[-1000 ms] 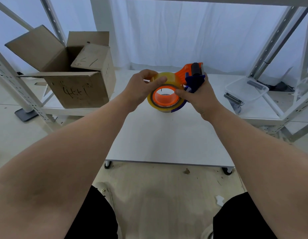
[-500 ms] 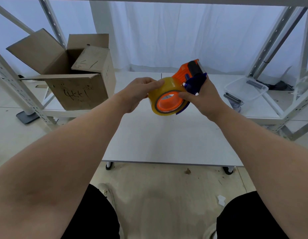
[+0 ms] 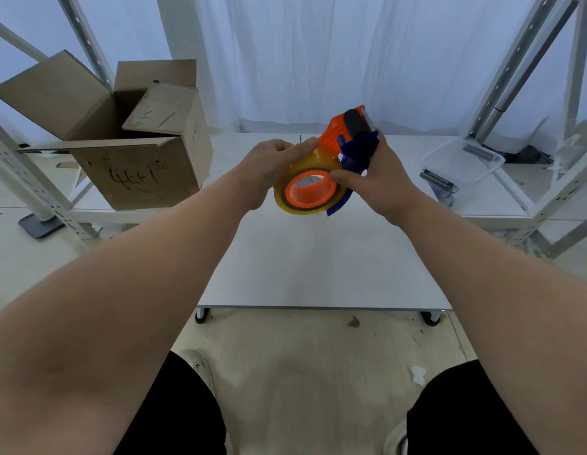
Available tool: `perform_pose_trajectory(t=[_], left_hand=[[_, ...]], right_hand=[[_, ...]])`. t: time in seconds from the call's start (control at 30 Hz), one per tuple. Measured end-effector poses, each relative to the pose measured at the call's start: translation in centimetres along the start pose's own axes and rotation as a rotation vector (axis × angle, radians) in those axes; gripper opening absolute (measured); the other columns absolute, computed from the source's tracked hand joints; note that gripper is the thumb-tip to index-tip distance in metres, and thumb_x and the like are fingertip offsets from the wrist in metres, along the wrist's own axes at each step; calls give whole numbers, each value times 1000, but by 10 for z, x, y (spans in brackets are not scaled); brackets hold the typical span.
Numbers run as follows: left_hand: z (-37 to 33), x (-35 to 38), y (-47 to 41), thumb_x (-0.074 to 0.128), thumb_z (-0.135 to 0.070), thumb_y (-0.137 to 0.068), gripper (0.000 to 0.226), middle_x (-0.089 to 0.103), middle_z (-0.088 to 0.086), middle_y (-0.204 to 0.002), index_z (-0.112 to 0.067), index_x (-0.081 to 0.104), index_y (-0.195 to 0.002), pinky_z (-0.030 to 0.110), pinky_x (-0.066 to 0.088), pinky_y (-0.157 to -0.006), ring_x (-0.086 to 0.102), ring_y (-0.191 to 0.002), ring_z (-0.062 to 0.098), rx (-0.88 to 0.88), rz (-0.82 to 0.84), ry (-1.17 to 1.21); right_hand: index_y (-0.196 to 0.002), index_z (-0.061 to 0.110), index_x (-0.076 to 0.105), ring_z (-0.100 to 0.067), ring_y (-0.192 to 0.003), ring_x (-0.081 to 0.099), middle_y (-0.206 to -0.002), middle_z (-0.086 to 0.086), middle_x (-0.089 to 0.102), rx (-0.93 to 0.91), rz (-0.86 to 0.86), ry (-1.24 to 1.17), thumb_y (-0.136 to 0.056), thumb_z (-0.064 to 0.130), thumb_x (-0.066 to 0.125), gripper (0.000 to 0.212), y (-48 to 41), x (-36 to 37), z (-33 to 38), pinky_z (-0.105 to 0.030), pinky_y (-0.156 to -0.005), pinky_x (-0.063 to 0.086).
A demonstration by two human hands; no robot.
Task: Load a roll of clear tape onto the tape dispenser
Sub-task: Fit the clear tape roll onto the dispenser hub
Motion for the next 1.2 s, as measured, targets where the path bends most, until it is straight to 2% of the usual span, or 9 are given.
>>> perform_pose_trajectory(t=[0.17,0.3,0.4,0.6,0.7,0.8,0.93,1.07,1.2], left_hand=[[-4,-3,1,60,-36,-89,31,63,4,-107,-15,57,-112,32,55,-84,62,-99,22,36,36,201],[-10,-5,4,60,-28,-90,26,64,6,-109,-15,59,-112,36,56,-86,63,-97,24,61,74,371],[-15,-7,8,58,-26,-91,24,63,5,-108,-15,59,-112,33,56,-83,63,-96,23,81,80,431],[-20,-15,12,53,-24,-94,24,62,3,-109,-16,57,-117,27,56,-72,62,-95,20,110,81,524],[-18,-21,11,52,-25,-95,32,61,5,-115,-14,55,-125,31,55,-80,61,-103,22,119,93,552],[-16,-27,12,52,-25,-95,31,64,1,-103,-16,57,-125,32,51,-88,61,-100,18,111,119,554],[-8,-30,12,51,-26,-96,31,65,1,-93,-11,55,-123,27,54,-80,64,-86,14,71,144,488],[-1,-33,11,50,-33,-95,32,65,1,-90,-10,55,-117,24,53,-71,64,-80,13,22,104,446],[0,-32,8,59,-43,-88,53,65,9,-116,-9,53,-128,34,52,-87,63,-103,24,-31,32,377]], right_hand=[[-131,25,35,-20,-116,53,-116,7,51,26,-26,-154,-81,6,71,64,-3,-10,-7,-44,-96,52],[-128,29,35,-17,-109,58,-123,-2,53,58,-5,-323,-85,1,66,59,-4,-10,-6,-33,-80,59],[-137,22,34,-20,-113,58,-131,-7,52,82,-13,-386,-86,4,65,62,-5,-10,-7,-28,-75,60],[-143,14,33,-27,-118,58,-134,-12,54,113,-46,-496,-88,7,63,64,-9,-5,-6,-37,-79,60],[-141,12,36,-25,-115,60,-129,-11,58,127,-49,-544,-89,10,61,58,-9,-1,-4,-38,-79,60],[-136,10,44,-23,-109,63,-116,-5,64,149,-67,-619,-88,16,62,52,-10,-1,-6,-41,-81,59],[-135,11,47,-19,-108,63,-113,-1,65,163,-14,-543,-92,16,57,44,-10,3,-9,-40,-84,58],[-138,12,43,-20,-110,62,-119,-4,63,174,52,-456,-90,13,61,51,-10,11,-16,-38,-84,58],[-141,13,36,-23,-114,61,-130,-10,58,161,81,-400,-86,10,66,63,-12,14,-16,-32,-77,60]])
Point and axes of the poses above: each hand's wrist, its own y-axis away from the middle knuckle, its own x-axis out of the palm, z = x × y, the point moved 8 cm from there along -y, towards the middle knuckle
